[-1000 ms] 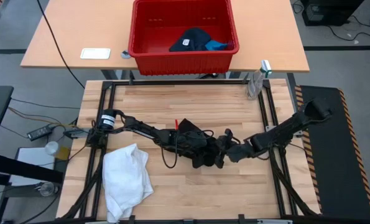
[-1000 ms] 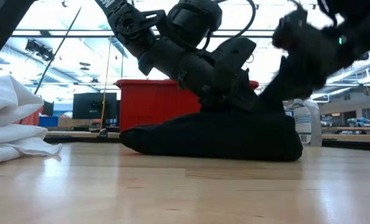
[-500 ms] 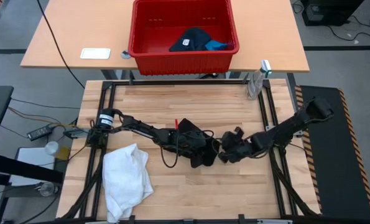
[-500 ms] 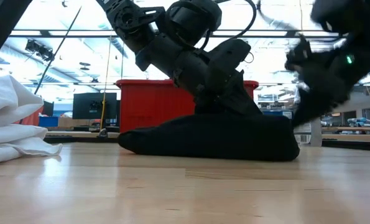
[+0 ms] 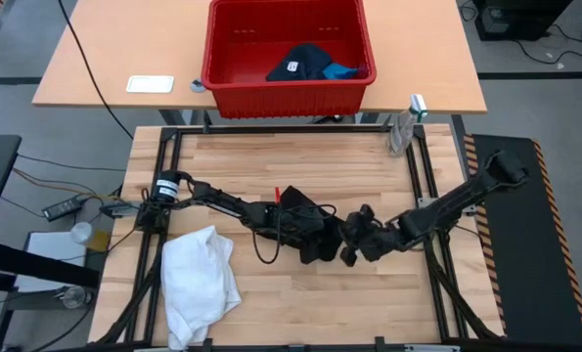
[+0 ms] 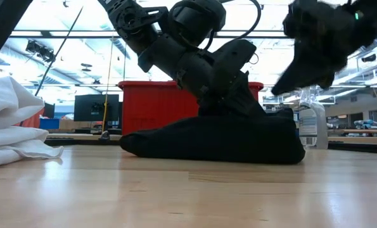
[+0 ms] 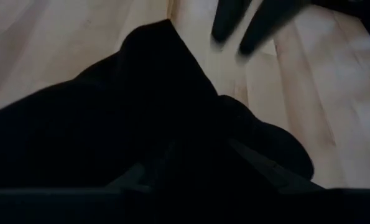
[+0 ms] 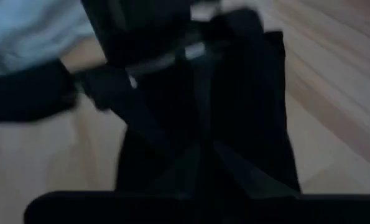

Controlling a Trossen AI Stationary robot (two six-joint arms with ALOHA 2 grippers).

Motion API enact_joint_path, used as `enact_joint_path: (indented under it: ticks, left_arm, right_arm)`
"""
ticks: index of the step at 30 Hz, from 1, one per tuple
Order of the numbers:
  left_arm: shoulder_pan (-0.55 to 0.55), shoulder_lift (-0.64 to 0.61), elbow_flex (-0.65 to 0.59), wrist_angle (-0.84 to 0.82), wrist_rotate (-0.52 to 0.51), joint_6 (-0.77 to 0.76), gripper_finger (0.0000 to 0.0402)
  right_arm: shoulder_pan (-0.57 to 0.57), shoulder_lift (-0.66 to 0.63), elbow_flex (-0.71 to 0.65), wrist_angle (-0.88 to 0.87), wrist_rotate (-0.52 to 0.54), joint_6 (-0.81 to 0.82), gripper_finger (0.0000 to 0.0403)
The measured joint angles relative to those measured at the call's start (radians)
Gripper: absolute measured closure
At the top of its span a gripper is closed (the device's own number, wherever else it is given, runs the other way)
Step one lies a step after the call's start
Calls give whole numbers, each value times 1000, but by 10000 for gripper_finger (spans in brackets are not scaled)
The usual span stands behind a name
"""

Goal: Fold Laundry from Bin
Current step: Fold the black shirt

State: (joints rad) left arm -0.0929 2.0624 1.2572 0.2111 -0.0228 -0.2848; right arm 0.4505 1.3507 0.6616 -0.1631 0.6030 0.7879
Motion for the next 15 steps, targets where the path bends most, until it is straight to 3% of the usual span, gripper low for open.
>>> enact_joint_path:
  ticks: [5, 9, 15]
  left_arm:
    - [0, 0, 0, 1, -8, 0, 260]
    - [0, 0, 0, 2, -10, -1, 260]
    - [0, -14, -1, -3, -11, -11, 260]
  right_arm:
    - [0, 112, -13, 145, 44, 1, 364]
    - [-19, 213, -17, 134, 10, 49, 364]
    - [-19, 245, -15, 137, 7, 152, 364]
